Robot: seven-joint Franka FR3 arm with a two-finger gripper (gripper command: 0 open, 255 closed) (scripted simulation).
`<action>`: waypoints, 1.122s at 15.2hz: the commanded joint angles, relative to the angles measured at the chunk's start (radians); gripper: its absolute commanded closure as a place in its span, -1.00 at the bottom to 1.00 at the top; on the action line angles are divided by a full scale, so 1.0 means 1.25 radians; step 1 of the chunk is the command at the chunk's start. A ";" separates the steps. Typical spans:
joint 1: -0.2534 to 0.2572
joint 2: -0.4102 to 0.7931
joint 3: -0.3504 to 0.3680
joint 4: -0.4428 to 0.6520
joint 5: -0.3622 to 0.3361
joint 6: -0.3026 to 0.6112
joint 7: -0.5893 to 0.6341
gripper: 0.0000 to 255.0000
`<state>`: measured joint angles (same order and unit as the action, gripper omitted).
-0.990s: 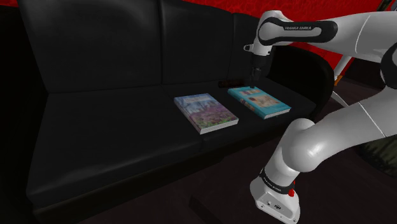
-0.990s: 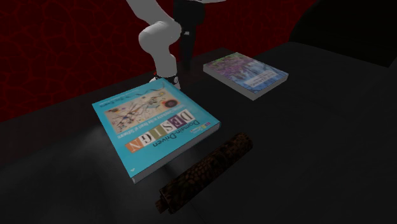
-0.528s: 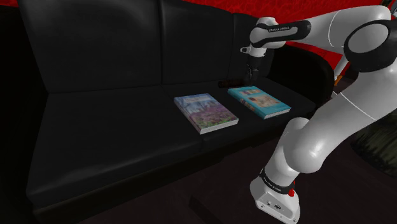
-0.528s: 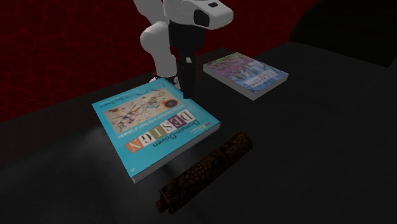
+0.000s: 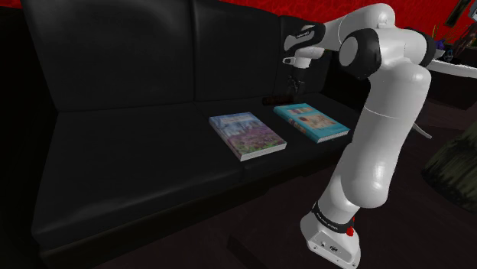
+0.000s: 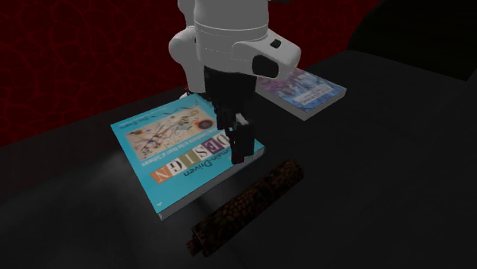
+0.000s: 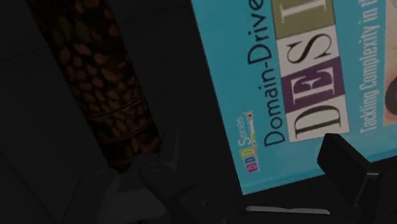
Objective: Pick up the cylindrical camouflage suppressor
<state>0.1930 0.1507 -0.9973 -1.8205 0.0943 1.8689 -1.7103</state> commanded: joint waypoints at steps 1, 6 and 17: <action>-0.057 0.106 0.016 0.071 0.096 -0.010 -0.110 -1.00; -0.224 0.302 0.112 0.288 0.229 -0.072 -0.266 -1.00; -0.233 0.335 0.133 0.249 0.254 -0.006 -0.288 1.00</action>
<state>-0.0972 0.5689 -0.8322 -1.5081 0.4110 1.8591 -2.0693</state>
